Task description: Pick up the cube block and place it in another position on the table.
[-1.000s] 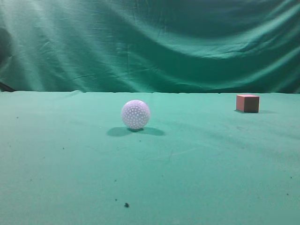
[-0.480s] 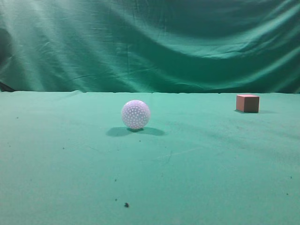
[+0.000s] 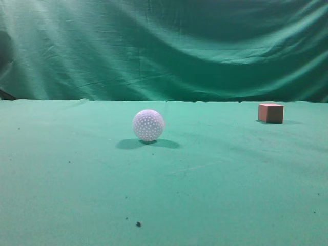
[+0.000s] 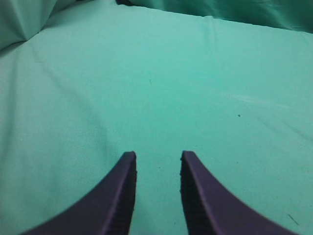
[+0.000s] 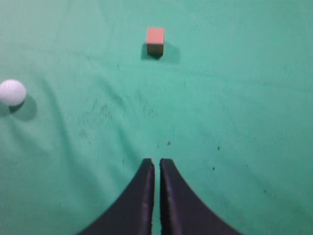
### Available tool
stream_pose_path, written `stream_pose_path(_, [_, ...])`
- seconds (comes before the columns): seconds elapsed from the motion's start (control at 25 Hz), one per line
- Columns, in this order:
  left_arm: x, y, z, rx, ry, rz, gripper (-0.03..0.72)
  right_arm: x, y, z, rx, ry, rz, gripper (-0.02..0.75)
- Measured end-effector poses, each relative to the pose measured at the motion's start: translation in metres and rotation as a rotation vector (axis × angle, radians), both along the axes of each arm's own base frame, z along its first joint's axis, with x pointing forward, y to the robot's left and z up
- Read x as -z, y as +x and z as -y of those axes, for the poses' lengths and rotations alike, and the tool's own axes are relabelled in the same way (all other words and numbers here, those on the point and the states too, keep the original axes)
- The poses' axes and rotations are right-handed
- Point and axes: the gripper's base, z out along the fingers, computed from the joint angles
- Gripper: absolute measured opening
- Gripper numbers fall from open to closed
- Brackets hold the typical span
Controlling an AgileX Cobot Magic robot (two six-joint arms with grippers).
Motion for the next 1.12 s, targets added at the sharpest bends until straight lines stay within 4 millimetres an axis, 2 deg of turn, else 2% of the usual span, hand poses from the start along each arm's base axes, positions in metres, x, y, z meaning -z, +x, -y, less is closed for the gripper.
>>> stream_pose_path(0.08, [0.0,0.0,0.0,0.0,0.0,0.0,0.262,0.011,-0.009,0.006,0.039,0.02,0.113,0.0])
stream_pose_path(0.2, [0.0,0.0,0.0,0.0,0.0,0.0,0.262,0.039,-0.021,0.014,0.098,0.037,0.252,0.0])
stream_pose_path(0.44, [0.0,0.0,0.0,0.0,0.0,0.0,0.262,0.116,-0.042,0.021,0.193,0.055,0.408,0.0])
stream_pose_path(0.6, [0.0,0.0,0.0,0.0,0.0,0.0,0.262,0.156,-0.049,0.022,0.207,0.068,0.44,0.0])
stream_pose_path(0.76, [0.0,0.0,0.0,0.0,0.0,0.0,0.262,0.165,-0.051,0.022,0.213,0.073,0.379,0.0])
stream_pose_path(1.12, [0.0,0.0,0.0,0.0,0.0,0.0,0.262,0.167,-0.051,0.022,0.218,0.078,0.355,0.0])
